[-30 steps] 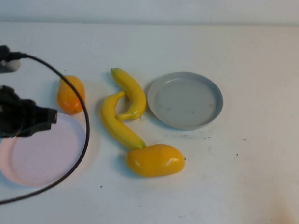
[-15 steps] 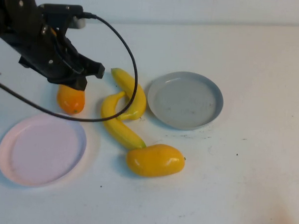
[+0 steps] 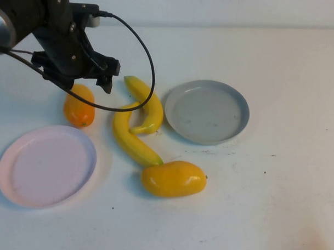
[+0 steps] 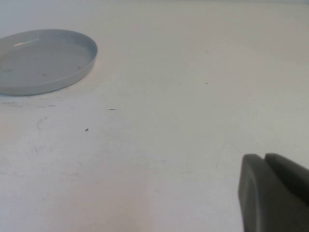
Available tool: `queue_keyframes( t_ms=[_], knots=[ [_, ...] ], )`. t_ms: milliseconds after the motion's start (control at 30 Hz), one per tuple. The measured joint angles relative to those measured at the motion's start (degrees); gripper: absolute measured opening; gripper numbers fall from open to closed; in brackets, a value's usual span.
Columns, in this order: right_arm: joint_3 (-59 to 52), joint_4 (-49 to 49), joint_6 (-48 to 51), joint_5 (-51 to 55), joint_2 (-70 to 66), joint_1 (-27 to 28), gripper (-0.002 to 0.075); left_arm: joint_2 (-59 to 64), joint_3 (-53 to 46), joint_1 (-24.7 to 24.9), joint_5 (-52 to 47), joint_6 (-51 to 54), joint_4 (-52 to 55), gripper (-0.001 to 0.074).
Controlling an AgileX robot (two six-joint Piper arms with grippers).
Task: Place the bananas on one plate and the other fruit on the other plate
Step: Put one type of fruit in the left plate
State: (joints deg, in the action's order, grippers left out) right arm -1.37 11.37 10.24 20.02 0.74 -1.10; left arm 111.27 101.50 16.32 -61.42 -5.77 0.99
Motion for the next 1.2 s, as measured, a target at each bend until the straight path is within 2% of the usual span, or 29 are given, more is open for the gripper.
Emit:
queue_keyframes(
  t_ms=[67,133,467,700,1200],
  knots=[
    [0.00,0.00,0.00,0.00,0.00,0.00,-0.0016,1.35,0.00,-0.05,1.00,-2.28,1.46,0.0652],
    [0.00,0.00,0.00,0.00,0.00,0.00,-0.0015,2.57,0.00,-0.14,1.58,-3.83,2.95,0.0667],
    [0.00,0.00,0.00,0.00,0.00,0.00,-0.0016,6.51,1.23,-0.67,2.99,-6.78,5.19,0.0669],
    [0.00,0.00,0.00,0.00,0.00,0.00,-0.0015,6.74,1.73,-3.54,4.21,-7.93,5.19,0.0669],
    [0.00,0.00,0.00,0.00,0.00,0.00,-0.0017,10.69,1.85,-3.56,6.09,-8.15,5.31,0.0669]
  ],
)
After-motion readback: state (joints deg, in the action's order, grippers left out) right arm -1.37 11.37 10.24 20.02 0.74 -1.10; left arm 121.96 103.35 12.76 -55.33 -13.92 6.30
